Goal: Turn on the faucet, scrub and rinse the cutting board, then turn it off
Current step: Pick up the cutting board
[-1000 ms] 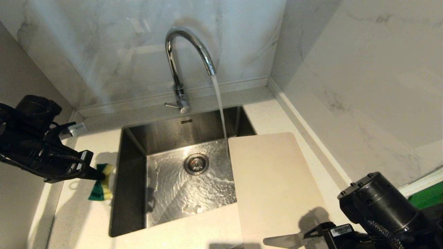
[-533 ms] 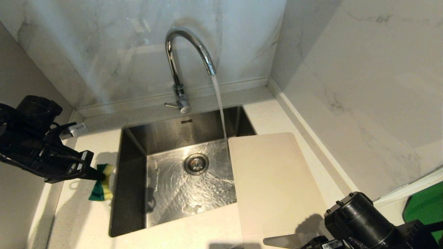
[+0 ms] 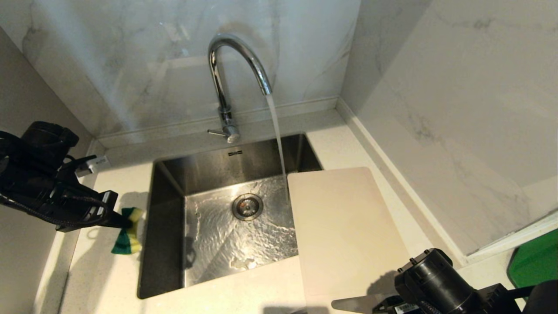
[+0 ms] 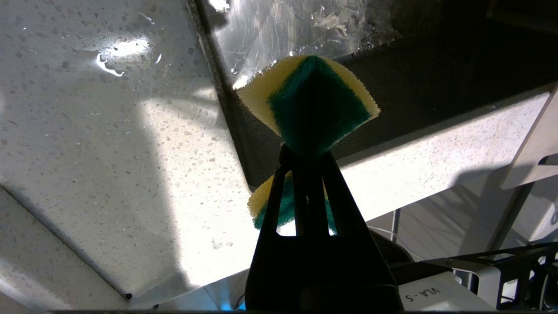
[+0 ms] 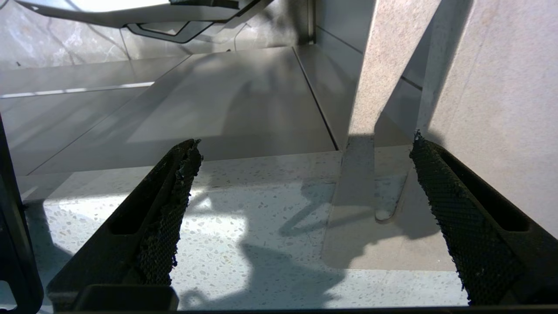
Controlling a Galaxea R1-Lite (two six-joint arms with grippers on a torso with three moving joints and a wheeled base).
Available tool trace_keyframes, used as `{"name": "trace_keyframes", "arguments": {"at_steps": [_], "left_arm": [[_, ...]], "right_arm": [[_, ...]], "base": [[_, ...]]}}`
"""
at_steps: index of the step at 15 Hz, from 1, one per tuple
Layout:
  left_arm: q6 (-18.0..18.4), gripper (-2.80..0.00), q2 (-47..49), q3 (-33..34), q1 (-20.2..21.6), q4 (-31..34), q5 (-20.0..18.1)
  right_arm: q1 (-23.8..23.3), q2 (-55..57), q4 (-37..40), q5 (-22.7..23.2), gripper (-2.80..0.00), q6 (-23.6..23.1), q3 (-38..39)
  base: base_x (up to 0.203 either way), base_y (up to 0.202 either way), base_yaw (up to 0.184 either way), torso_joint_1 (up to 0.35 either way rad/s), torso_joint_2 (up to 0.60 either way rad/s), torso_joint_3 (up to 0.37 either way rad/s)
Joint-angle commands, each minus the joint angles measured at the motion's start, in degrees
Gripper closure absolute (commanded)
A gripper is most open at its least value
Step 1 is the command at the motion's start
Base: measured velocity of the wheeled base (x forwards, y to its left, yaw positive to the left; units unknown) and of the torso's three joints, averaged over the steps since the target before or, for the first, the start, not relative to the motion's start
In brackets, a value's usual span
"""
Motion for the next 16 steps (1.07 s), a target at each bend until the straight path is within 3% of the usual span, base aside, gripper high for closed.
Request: {"name": "trace_keyframes", "arguments": {"at_steps": [1, 16], "left_arm": [[-0.06, 0.00, 0.65, -0.01, 0.00, 0.15, -0.09], [-0.15, 0.00, 1.17, -0.07, 0.00, 0.00, 0.00]], "right_arm": [[-0.72, 1.86, 0.02, -0.10, -2.80, -0.46, -0.62], [-4.12, 9.31, -0.12, -0.36, -2.80, -0.85, -4.57]], "base": [[0.000, 0.000, 0.000, 0.000, 0.00, 0.000], [0.000, 0.000, 0.000, 0.000, 0.00, 0.000]]}}
